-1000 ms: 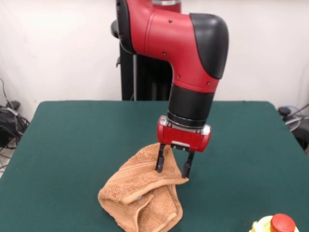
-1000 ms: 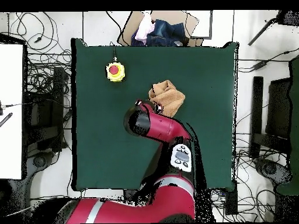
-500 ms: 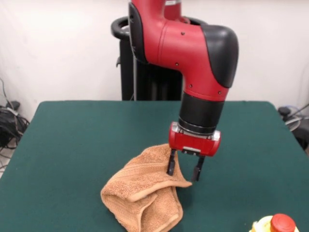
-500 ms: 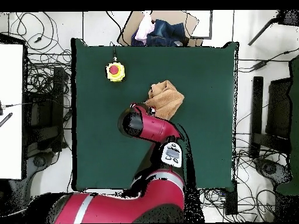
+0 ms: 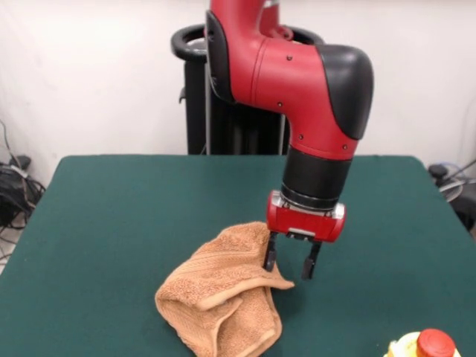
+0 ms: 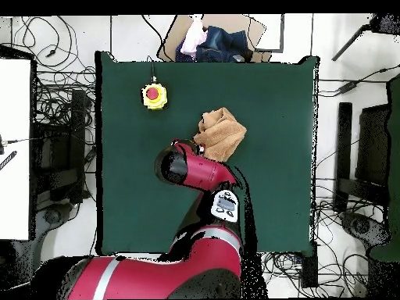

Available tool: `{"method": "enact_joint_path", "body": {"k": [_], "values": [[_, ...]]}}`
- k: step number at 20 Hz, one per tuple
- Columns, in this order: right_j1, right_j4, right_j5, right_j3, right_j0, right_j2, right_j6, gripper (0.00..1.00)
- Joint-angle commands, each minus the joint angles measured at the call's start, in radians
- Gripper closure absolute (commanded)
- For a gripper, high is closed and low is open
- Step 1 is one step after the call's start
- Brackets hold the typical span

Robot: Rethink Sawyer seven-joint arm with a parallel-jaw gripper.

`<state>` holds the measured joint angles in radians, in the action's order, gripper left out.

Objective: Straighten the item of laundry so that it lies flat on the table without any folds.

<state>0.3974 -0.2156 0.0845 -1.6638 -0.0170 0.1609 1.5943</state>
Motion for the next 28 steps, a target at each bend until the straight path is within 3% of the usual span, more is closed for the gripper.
{"method": "enact_joint_path", "body": {"k": [1,7,18,28], "values": [[-0.002,-0.055,-0.025,-0.017,-0.002,-0.053,0.252,0.0],[0.046,-0.026,0.02,-0.032,-0.025,-0.037,0.213,0.0],[0.137,0.026,0.12,-0.04,-0.143,-0.148,0.107,0.0],[0.129,0.025,0.107,-0.039,-0.108,-0.114,0.135,0.0]]}}
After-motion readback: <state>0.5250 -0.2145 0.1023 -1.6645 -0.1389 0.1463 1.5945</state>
